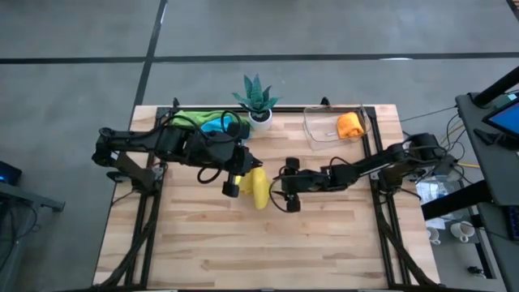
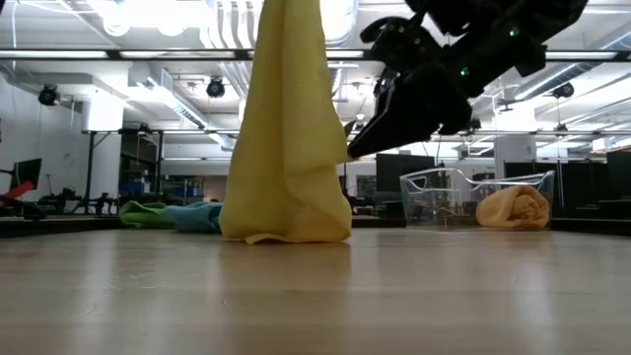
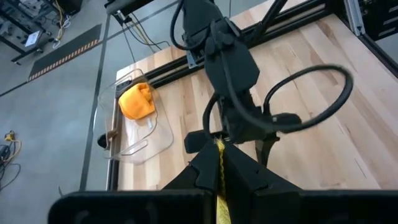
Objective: Roll microfiber towels into tight, uniform cylinder then place into a basket
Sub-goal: Fold the yellow microfiber cloth
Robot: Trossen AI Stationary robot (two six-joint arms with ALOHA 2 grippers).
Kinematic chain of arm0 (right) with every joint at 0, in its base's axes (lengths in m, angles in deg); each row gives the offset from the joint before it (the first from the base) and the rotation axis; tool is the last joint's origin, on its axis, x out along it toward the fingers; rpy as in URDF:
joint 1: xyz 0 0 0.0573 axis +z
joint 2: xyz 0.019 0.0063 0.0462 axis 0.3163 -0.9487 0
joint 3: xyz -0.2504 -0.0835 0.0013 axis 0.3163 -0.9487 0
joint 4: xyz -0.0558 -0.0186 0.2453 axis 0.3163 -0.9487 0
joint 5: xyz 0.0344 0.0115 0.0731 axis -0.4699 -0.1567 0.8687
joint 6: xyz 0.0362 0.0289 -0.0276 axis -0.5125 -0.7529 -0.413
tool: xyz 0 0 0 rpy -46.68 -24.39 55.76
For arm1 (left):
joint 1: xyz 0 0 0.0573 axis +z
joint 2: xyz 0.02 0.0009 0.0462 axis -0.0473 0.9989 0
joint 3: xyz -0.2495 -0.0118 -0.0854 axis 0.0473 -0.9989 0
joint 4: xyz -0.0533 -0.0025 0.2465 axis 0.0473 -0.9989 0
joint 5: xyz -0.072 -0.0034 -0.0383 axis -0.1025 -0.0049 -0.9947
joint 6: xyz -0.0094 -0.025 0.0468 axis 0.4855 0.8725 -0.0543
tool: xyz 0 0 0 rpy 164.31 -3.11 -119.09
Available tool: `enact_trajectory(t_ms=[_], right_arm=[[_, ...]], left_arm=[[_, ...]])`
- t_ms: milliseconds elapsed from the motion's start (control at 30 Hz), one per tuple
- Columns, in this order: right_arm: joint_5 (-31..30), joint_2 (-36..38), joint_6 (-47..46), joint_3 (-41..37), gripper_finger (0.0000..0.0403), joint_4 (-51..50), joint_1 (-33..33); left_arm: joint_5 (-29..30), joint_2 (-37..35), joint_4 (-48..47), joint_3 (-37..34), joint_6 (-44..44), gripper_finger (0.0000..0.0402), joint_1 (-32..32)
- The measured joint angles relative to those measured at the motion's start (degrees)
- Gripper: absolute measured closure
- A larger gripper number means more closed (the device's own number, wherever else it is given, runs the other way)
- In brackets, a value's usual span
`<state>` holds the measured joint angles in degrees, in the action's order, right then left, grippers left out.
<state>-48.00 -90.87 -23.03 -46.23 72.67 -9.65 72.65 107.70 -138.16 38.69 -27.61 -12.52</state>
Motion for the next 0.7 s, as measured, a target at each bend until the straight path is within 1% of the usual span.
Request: enact_trajectory(t_ms=[133, 300, 500, 700], right_arm=[[3.04, -1.32, -0.13, 0.09, 0.0198, 0.00, -0.37], [3.99, -1.17, -0.09, 0.48, 0.0213, 0.08, -0.29], [4.23, 0.06, -0.13, 0.57, 0.0244, 0.12, -0.32], [4.64, 0.06, -0.15, 0.46, 0.0288, -0.44, -0.32]], left_arm=[[0.02, 0.00, 0.00, 0.00, 0.00, 0.0401, 0.00], [0.17, 0.00, 0.00, 0.00, 0.00, 0.0401, 0.00], [0.24, 0.00, 0.00, 0.00, 0.00, 0.0401, 0.00], [0.24, 0.00, 0.02, 0.00, 0.00, 0.0401, 0.04]])
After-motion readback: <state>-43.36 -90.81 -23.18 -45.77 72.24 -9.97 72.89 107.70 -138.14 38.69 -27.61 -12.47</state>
